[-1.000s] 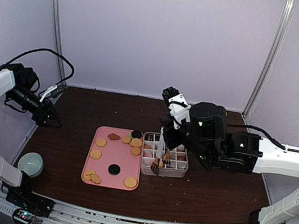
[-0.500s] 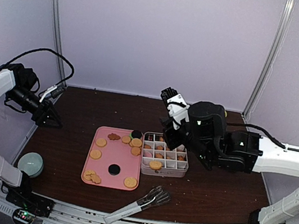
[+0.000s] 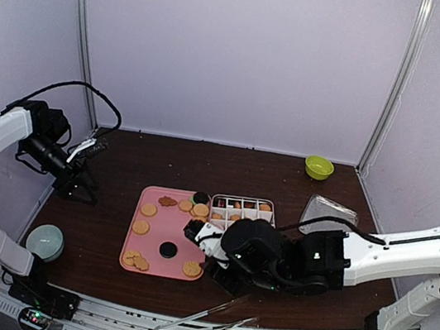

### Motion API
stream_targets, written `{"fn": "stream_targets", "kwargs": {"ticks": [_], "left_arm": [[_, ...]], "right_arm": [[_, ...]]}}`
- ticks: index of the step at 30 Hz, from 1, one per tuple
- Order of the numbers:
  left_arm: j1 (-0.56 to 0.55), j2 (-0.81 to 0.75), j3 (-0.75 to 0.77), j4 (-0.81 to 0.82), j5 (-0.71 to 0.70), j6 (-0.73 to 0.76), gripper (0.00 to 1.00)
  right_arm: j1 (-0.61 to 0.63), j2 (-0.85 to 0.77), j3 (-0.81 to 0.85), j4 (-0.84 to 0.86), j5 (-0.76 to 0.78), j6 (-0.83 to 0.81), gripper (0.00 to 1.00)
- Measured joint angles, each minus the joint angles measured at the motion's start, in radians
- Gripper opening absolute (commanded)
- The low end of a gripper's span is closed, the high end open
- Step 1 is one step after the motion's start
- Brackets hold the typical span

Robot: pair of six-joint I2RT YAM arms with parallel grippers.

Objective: Pack the cookies
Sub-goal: Pick up the clamp from the corner of the board.

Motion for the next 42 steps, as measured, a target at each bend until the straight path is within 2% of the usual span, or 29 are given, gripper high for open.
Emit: {"fn": "stream_targets", "kwargs": {"ticks": [7,16,21,26,35,42], "left_arm": [[-0.015,0.000,-0.006,0.029,-0.018,-0.008,0.91],[-0.014,-0.007,-0.026,0.032,-0.064,-0.019,0.92],[-0.009,-0.011,-0.026,0.032,-0.072,-0.021,0.92],[-0.004,-0.011,-0.026,0.032,-0.076,-0.024,0.91],[-0.002,-0.011,-0.022,0.029,-0.083,-0.029,0.91],[-0.002,-0.011,-0.008,0.028,-0.077,-0.031,0.92]], "right_arm": [[0.029,0.080,-0.021,-0.098,-0.227,-0.149,0.45],[0.029,0.347,0.153,-0.265,-0.327,-0.312,0.39],[0.029,0.384,0.171,-0.330,-0.340,-0.352,0.34],[0.029,0.404,0.195,-0.364,-0.340,-0.375,0.16],[0.029,0.422,0.197,-0.373,-0.272,-0.393,0.00],[0.025,0.399,0.164,-0.332,-0.161,-0.373,0.00]]}}
